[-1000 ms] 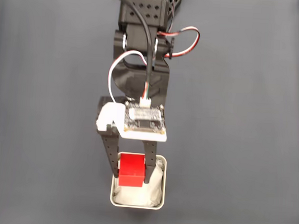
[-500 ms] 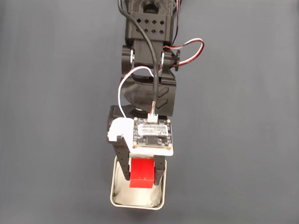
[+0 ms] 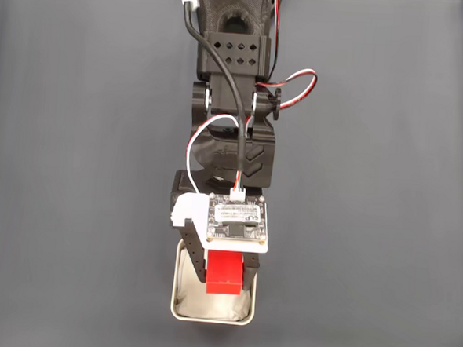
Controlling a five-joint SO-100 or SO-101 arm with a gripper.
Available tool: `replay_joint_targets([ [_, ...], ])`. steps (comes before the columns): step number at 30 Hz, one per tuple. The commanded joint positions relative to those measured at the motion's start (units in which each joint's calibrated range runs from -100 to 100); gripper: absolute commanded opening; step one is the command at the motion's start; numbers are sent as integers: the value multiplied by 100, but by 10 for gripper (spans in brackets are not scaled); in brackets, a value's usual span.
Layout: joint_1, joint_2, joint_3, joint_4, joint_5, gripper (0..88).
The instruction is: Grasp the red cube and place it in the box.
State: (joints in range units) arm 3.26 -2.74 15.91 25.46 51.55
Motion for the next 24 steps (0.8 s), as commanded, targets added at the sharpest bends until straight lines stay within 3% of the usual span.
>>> replay_joint_targets([
  [1, -42, -64, -323, -120, -54, 111],
  [24, 78, 14, -414, -136, -63, 111],
])
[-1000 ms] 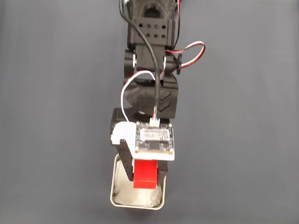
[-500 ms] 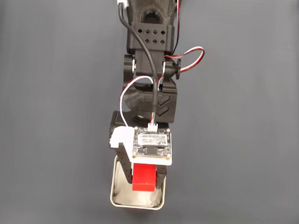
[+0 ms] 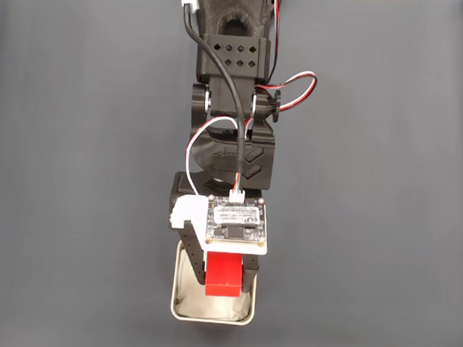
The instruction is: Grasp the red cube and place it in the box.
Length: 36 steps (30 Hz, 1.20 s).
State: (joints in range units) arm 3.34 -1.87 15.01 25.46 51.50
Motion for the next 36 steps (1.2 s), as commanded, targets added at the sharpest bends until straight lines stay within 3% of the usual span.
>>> replay_joint_targets([
  [1, 78, -73, -324, -144, -54, 111],
  [8, 107, -30, -324, -177, -59, 124],
  [12, 135, -30, -324, -226, -181, 418],
  [18, 142, -30, -324, -234, -127, 525],
  [36, 163, -4, -269, -521, -44, 549],
])
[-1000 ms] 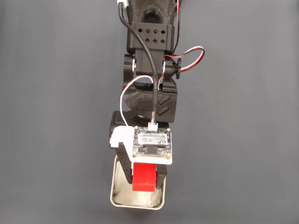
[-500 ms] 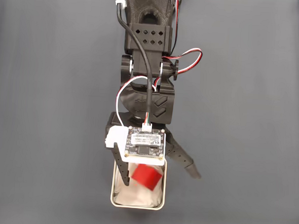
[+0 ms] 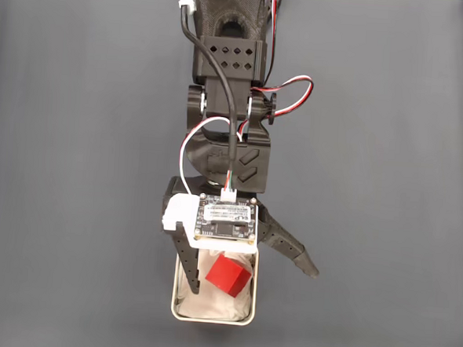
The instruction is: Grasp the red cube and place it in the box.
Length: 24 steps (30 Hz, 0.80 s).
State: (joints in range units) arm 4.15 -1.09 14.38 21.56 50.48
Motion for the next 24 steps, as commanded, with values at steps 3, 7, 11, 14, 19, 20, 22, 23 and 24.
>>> replay_joint_targets([
  [3, 82, -82, -206, -131, 63, 546],
  [7, 82, -82, -197, -140, 63, 545],
  [11, 89, -82, -197, -172, 59, 545],
  [14, 96, -82, -197, -181, 44, 545],
  [19, 96, -117, -197, -131, 59, 482],
  [20, 89, -151, -197, -74, 137, 386],
  [22, 60, -299, -124, -49, 210, 126],
  [23, 46, -403, -124, -49, 166, 17],
  [24, 25, -559, -78, -41, 127, 0],
])
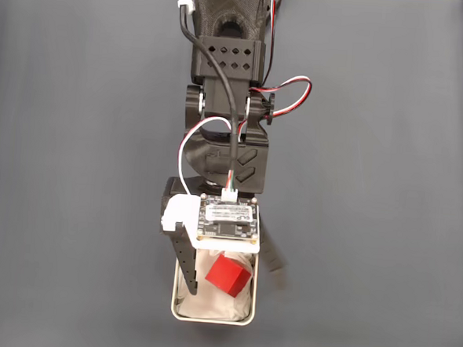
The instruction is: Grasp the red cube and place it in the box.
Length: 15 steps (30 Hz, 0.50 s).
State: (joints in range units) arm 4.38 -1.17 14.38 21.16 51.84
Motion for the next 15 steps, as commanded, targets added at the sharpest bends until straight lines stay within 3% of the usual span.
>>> replay_joint_targets([
  [1, -19, -793, 31, -1, -39, 0],
  [8, -267, -2994, 1446, 261, 10, 0],
  [15, -274, -5437, 4073, 425, 83, 0],
])
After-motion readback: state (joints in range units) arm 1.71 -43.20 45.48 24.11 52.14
